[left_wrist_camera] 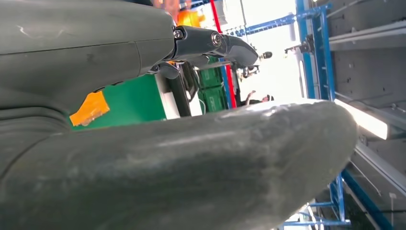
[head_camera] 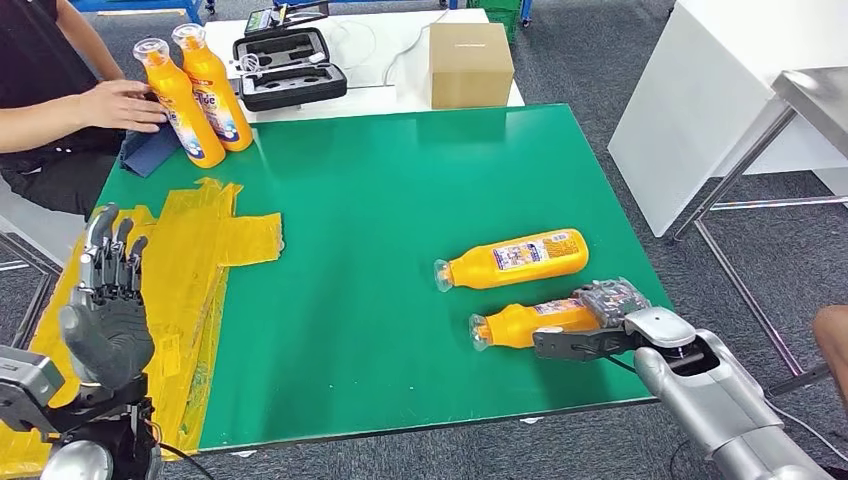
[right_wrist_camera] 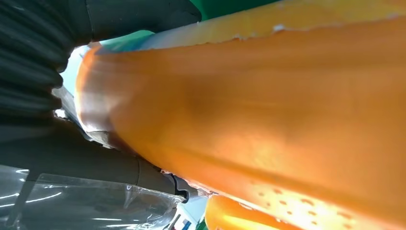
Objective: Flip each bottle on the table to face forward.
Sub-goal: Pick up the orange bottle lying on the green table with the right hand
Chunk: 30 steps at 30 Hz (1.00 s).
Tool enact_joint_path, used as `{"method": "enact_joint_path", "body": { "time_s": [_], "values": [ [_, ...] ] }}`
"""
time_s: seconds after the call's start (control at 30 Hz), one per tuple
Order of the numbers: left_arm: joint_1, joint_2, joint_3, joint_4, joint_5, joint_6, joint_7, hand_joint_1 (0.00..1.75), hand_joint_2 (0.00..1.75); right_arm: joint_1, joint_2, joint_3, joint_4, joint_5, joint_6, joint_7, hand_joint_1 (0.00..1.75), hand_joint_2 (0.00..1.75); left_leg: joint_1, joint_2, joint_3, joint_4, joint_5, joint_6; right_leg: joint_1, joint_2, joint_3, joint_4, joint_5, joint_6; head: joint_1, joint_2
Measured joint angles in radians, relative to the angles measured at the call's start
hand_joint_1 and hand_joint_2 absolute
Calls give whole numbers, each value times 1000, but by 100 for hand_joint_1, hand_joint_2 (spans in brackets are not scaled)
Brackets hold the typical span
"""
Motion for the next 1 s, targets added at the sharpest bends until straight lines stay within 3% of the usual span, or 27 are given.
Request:
{"method": "enact_joint_path", "body": {
  "time_s": [0.3, 0.47, 0.6, 0.83, 1.0],
  "values": [
    [-1, 7, -14, 17, 5, 0, 4, 0, 0, 10, -51, 29, -11, -83, 15, -3, 175, 175, 0, -1, 4, 0, -2, 1, 0, 0, 2, -1, -2, 1, 0, 0],
    [12, 17, -26, 36, 41, -43, 43, 0, 0, 47, -56, -2, -33, -221, -4, 1, 175, 175, 0, -1, 6, 0, -4, 2, 0, 0, 6, -2, -3, 3, 0, 0],
    [51, 26, -27, 54, 82, -80, 32, 0, 175, 112, -52, -55, -101, -363, -41, -17, 175, 175, 0, 0, 6, 0, -5, 1, 0, 2, 15, -3, -3, 2, 0, 0],
    [146, 28, -24, 44, 190, -165, 9, 0, 175, 291, 37, -162, -374, -723, -96, -90, 175, 175, 0, 0, -3, 0, -4, 0, 1, 2, 7, -1, -3, 2, -1, 0],
    [193, 28, -24, 33, 220, -204, 2, 0, 175, 345, 95, -225, -529, -759, -134, -107, 175, 175, 1, 0, -6, 0, -4, 0, 1, 2, 4, -1, -3, 2, 0, 0]
  ]
}}
